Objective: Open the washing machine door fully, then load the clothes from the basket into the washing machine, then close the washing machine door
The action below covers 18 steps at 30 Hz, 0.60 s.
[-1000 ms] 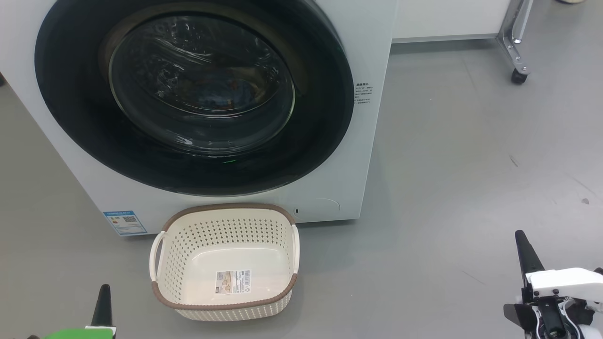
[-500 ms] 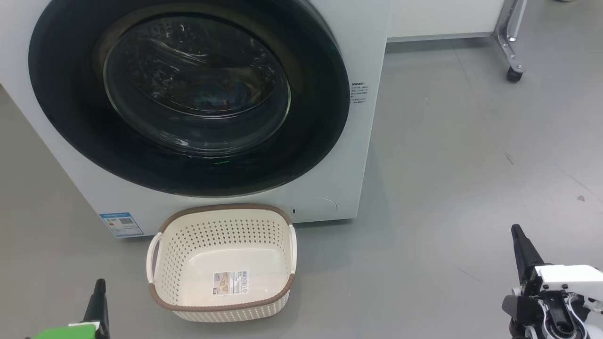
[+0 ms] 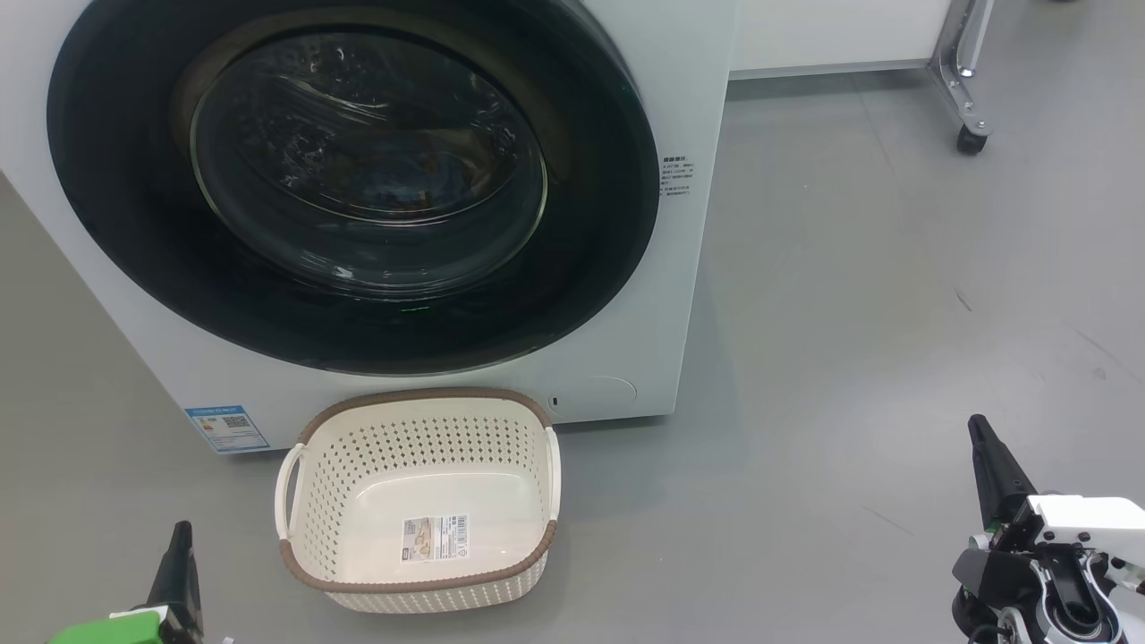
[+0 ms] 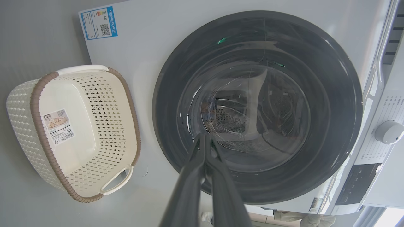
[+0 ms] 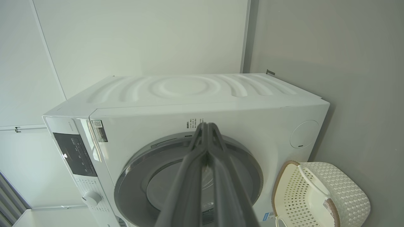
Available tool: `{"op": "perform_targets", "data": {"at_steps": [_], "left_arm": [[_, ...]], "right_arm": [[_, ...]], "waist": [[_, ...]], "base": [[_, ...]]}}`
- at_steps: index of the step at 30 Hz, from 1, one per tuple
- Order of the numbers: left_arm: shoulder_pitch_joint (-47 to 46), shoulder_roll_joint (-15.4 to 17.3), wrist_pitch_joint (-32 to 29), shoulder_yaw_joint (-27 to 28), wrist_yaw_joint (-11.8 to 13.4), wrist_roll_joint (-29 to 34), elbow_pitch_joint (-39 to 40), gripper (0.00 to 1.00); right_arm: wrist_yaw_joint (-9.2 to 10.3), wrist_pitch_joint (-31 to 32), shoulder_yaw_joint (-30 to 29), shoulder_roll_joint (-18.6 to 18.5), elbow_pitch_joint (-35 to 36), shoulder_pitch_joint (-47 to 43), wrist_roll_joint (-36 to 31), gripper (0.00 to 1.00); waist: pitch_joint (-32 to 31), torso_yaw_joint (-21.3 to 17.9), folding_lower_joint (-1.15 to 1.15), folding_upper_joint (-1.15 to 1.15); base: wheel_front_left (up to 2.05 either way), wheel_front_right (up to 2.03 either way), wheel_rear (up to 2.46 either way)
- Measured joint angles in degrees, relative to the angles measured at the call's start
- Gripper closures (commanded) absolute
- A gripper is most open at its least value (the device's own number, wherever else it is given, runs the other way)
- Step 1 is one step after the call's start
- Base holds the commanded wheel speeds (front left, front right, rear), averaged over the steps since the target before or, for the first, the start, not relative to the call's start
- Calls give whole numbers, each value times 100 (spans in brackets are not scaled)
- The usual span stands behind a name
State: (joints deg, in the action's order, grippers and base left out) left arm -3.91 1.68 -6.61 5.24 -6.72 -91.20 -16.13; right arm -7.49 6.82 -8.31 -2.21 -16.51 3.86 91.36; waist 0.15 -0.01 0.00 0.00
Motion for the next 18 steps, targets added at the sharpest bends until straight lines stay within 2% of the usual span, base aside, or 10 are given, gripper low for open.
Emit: {"op": "perform_targets", "data": {"at_steps": [18], "left_arm": [[0, 0, 0, -1, 0, -1, 15, 100]], "right_arm": [[0, -1, 2, 0, 23, 0, 1, 100]], "waist": [[1, 0, 0, 0]], "base": [[0, 0, 0]]}}
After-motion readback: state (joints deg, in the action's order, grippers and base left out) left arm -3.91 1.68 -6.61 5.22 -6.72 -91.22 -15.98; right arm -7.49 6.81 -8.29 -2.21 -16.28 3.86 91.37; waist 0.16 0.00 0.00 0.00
